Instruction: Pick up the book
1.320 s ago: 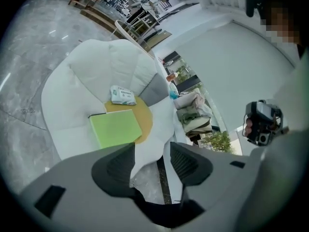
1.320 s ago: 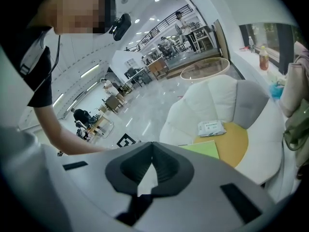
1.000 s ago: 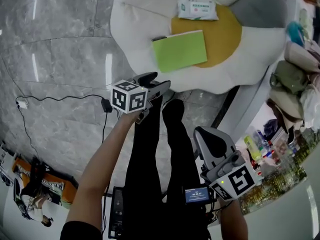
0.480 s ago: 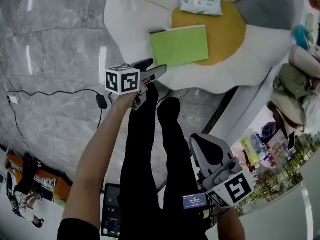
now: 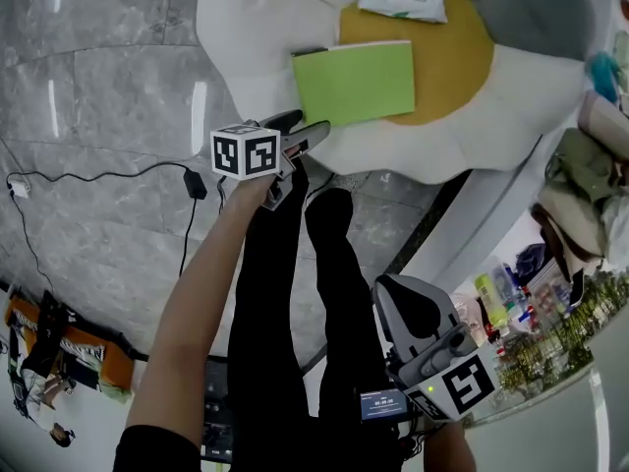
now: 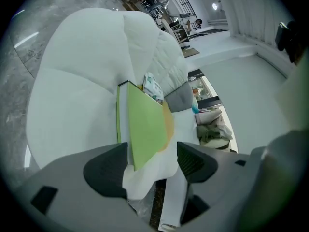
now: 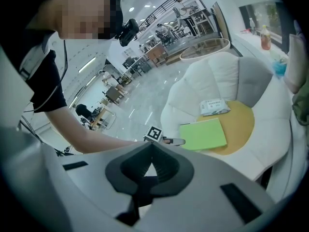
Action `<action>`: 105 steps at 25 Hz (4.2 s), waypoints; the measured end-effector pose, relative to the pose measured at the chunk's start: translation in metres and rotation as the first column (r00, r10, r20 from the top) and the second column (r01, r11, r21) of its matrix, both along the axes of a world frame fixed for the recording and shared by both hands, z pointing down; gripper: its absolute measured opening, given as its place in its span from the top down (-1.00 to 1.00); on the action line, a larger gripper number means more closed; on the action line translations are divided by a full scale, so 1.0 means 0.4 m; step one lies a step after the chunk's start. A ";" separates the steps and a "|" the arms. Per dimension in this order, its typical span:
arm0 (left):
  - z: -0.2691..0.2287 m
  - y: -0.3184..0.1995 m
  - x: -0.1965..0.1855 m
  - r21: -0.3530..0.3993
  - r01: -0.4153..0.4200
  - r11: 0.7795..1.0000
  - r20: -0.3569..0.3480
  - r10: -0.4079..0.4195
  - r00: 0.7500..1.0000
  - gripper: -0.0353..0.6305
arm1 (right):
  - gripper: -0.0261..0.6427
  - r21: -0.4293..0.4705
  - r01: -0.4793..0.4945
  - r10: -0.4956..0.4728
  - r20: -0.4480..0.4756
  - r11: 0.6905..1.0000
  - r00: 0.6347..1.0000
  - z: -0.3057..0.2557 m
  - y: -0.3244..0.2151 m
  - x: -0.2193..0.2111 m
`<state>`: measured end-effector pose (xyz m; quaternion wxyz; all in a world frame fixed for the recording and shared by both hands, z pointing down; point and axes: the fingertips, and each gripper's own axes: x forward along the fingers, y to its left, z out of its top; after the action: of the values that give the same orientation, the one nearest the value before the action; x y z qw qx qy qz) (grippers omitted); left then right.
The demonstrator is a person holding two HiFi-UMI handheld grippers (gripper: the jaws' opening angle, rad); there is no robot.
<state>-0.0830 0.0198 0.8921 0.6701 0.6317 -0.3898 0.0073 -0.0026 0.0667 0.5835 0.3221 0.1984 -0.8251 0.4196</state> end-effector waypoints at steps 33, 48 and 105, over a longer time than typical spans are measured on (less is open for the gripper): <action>0.137 -0.024 0.003 -0.070 0.031 0.997 0.077 -0.026 0.997 -0.06 | 0.88 -0.058 -0.025 0.024 -0.012 0.998 1.000 0.051 -0.006 0.023; 0.135 -0.027 0.002 -0.123 0.026 0.992 0.089 -0.015 0.996 0.22 | 0.88 -0.049 -0.054 0.054 -0.002 0.997 0.999 0.031 -0.014 0.026; -0.578 -0.217 0.160 0.114 0.200 0.973 -0.240 -0.168 0.956 0.46 | 0.88 0.206 -0.334 0.314 0.122 0.920 0.941 -0.394 -0.033 0.222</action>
<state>-0.0190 -0.0672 0.6609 0.6632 0.6338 -0.3667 -0.1550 0.0863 0.0535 0.4260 0.1876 0.3488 -0.8361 0.3796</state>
